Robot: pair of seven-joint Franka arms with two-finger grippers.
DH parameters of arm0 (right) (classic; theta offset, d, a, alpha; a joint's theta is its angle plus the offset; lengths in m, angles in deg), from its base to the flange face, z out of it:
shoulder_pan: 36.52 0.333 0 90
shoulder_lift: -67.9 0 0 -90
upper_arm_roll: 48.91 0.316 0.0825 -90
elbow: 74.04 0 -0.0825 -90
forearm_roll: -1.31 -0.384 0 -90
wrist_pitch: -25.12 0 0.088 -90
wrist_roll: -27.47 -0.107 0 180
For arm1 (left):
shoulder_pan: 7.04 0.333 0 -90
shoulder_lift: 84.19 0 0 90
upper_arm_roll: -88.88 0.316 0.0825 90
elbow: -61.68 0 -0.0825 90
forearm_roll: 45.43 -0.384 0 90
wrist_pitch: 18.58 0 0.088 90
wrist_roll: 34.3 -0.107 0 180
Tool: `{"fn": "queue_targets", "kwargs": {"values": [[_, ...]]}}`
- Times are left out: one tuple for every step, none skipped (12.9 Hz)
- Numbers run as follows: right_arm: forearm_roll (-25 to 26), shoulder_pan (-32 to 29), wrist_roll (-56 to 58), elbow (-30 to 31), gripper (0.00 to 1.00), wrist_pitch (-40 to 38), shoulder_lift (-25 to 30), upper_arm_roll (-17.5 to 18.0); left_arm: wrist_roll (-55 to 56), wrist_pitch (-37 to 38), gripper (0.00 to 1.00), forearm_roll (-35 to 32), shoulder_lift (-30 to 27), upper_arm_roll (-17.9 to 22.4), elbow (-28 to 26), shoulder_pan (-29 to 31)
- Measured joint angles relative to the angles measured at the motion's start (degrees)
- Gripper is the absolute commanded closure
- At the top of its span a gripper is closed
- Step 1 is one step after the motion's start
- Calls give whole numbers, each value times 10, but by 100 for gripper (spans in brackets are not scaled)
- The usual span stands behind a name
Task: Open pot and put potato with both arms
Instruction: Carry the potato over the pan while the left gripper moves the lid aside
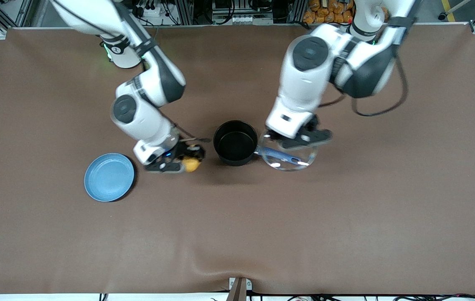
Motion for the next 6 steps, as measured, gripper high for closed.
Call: {"fn": "queue_targets", "kwargs": {"values": [[0,24,-3,0,100,6,0,0,-40,0,100,0,-5,0,-14,40],[1,44,-3,0,100,10,0,0,-78,-1,100,0,-8,0,-25,77],[8,62,-3,-1,100,12,0,-1,-114,-2,100,1,-8,1,-35,113],[26,77,-4,-1,100,13,0,-1,-144,-5,100,2,-8,0,-46,144],[49,90,-9,-1,100,13,-1,-1,-163,-14,100,2,-9,0,-62,172],[70,100,-18,-1,100,12,-3,-2,-171,-36,100,2,-9,0,-84,195]]}}
